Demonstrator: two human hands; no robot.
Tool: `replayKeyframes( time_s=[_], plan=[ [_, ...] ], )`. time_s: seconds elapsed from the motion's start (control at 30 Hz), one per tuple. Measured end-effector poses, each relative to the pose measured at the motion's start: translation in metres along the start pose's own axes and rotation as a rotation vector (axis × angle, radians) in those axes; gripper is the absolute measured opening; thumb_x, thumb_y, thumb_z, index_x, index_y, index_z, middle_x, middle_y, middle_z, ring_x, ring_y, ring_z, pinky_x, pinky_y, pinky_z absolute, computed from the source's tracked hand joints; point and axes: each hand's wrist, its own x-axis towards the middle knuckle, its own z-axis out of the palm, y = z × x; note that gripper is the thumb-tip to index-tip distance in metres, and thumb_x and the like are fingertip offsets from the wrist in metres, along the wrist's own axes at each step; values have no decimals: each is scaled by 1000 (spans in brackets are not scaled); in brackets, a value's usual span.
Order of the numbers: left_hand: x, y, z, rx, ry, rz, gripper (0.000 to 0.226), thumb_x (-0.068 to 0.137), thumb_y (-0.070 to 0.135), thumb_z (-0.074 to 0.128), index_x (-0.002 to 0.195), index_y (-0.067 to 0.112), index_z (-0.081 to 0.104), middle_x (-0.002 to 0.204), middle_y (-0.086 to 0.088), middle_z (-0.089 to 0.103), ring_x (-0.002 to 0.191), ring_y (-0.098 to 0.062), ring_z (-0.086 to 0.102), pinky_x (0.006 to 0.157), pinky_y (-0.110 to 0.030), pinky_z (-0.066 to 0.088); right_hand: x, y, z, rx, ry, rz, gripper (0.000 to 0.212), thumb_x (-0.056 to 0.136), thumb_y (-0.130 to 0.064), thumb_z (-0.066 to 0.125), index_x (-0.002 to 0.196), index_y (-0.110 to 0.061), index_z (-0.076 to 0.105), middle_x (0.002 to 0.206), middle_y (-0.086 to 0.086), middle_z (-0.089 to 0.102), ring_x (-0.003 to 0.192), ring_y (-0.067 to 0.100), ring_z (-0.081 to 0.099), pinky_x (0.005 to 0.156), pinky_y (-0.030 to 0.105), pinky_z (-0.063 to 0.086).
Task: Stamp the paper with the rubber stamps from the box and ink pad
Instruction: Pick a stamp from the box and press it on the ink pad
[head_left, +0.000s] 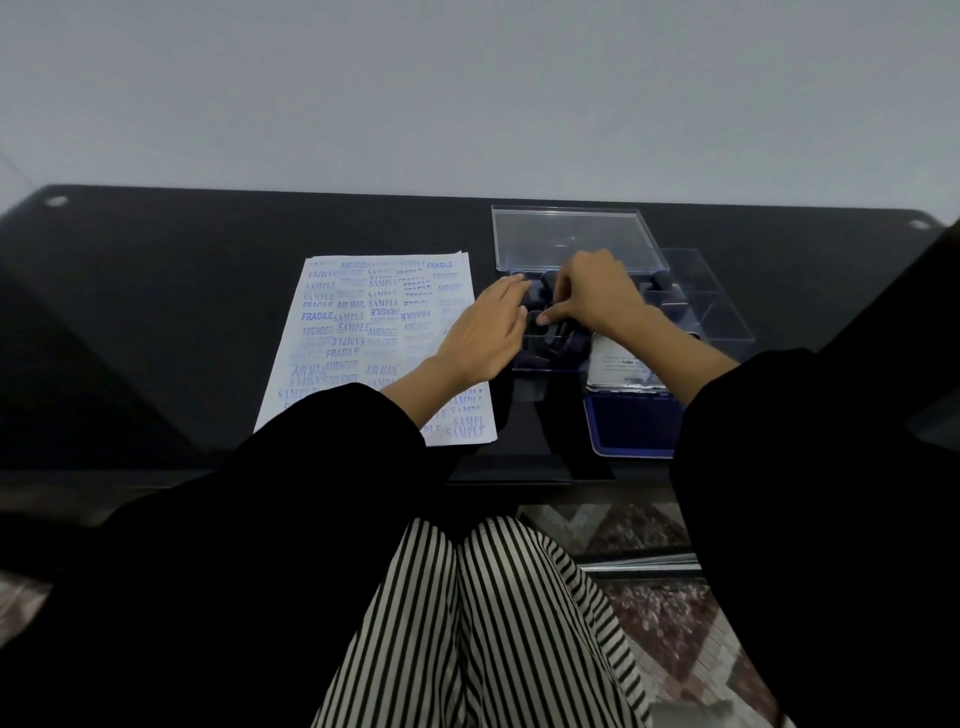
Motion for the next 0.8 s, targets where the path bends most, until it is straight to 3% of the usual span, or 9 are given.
replayKeyframes(
  time_s=[0.27,0.53,0.7,0.8],
  plan=[
    [1,0,-2,24,-9,6,42,101,16,29,141,5,34,151,-9,30,140,-20,27,111,-28,26,-4,-2,8,-18,42,29,39,67,-25,82,95,-3,67,98,15,68,92,29,64,79,33,49],
    [2,-1,-1,24,-5,14,41,101,16,29,140,5,34,150,-9,31,139,-20,29,111,-27,26,-5,1,7,3,-30,-12,39,70,-16,80,106,-4,69,103,16,70,97,27,65,91,38,51],
    [3,0,-1,29,-5,15,41,101,16,29,140,4,34,150,-9,31,140,-21,29,112,-29,26,-10,0,10,18,25,-11,29,69,-11,80,95,-5,71,96,15,70,91,26,65,81,30,49],
    [3,-1,-1,29,-6,21,41,101,16,29,140,4,35,150,-10,31,139,-21,29,112,-28,26,-11,-5,9,-32,59,-17,25,74,-18,77,95,-7,71,96,13,71,92,26,65,77,31,48]
  ],
)
